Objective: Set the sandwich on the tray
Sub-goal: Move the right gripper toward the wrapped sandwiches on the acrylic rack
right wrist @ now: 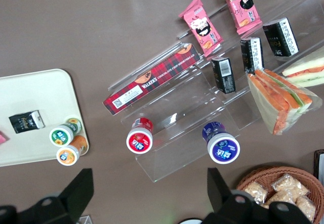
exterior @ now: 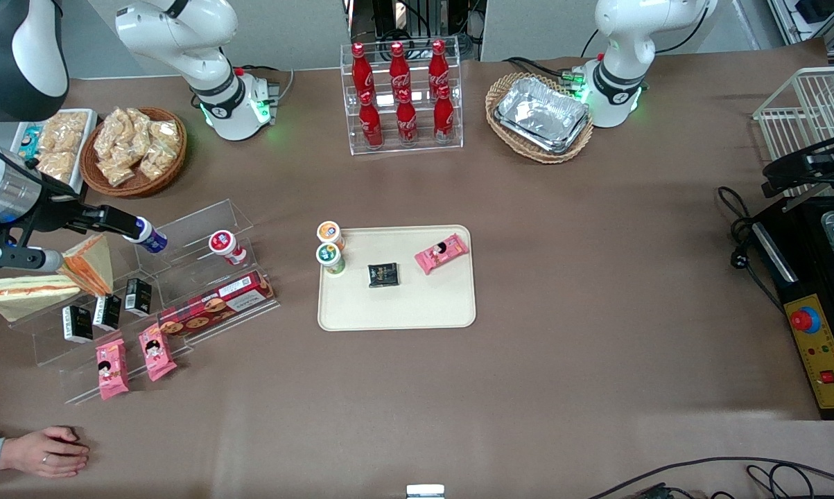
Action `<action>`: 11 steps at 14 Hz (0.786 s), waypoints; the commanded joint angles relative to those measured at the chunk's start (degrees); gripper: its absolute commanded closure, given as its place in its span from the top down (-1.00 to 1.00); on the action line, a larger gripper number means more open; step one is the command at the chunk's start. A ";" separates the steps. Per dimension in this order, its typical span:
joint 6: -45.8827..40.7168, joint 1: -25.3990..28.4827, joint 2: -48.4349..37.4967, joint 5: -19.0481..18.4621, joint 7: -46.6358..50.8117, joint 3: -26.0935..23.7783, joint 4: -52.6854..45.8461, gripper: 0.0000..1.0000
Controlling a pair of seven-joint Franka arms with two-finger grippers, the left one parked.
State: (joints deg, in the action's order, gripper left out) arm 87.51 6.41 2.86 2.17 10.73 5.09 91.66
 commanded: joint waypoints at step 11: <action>-0.32 -0.44 -0.67 -0.94 16.34 0.18 -0.69 1.00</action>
State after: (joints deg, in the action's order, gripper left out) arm 87.26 6.35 2.40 2.16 23.09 5.10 91.39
